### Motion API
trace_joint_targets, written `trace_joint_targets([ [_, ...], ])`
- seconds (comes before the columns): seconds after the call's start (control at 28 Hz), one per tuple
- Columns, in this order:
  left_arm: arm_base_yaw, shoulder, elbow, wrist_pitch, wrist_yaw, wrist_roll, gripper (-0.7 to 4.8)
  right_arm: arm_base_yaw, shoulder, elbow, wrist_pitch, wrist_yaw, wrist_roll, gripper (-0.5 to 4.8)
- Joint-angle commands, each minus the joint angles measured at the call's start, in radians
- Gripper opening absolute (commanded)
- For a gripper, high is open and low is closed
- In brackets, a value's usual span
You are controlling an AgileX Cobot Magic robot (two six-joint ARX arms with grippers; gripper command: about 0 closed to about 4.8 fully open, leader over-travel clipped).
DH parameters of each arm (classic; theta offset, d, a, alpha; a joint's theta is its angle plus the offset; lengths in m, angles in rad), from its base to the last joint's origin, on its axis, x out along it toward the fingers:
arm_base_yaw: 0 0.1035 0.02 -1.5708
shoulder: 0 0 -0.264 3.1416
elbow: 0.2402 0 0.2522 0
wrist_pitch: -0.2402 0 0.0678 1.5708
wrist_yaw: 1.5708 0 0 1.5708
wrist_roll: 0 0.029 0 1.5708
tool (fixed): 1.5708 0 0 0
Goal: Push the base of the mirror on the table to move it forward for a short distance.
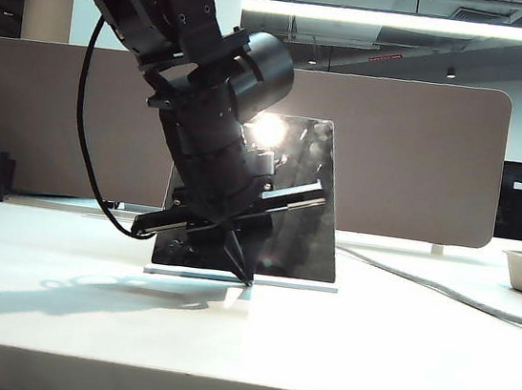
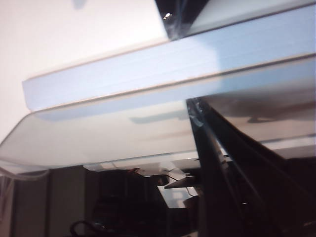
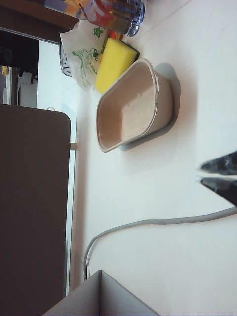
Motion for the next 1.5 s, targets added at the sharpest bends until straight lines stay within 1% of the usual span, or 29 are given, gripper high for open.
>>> trace_joint_targets([
  [0.04, 0.033, 0.027, -0.006, -0.083, -0.016, 0.005, -0.01, 0.000, 0.000, 0.001, 0.015, 0.000, 0.000, 0.22],
  [0.29, 0.094, 0.063, -0.001, -0.080, -0.015, 0.012, -0.01, 0.000, 0.000, 0.001, 0.015, 0.000, 0.000, 0.22],
  [0.43, 0.121, 0.090, 0.000, -0.071, 0.003, 0.013, -0.01, 0.000, 0.000, 0.001, 0.015, 0.000, 0.001, 0.22],
  [0.68, 0.145, 0.135, 0.011, -0.025, 0.022, 0.024, -0.01, 0.000, 0.000, 0.001, 0.015, 0.000, 0.001, 0.22],
  [0.93, 0.149, 0.199, 0.105, -0.025, 0.020, 0.066, -0.01, 0.000, 0.000, 0.001, 0.015, 0.000, 0.000, 0.22],
  [1.07, 0.150, 0.211, 0.145, -0.024, 0.019, 0.068, -0.01, 0.000, 0.000, 0.001, 0.015, 0.000, 0.000, 0.22],
  [1.29, 0.150, 0.211, 0.154, -0.039, 0.019, 0.064, -0.01, 0.000, 0.000, 0.001, 0.015, 0.000, 0.000, 0.22],
  [1.5, 0.147, 0.208, 0.154, -0.115, 0.020, 0.064, -0.01, 0.000, 0.000, 0.001, 0.015, 0.000, 0.000, 0.22],
])
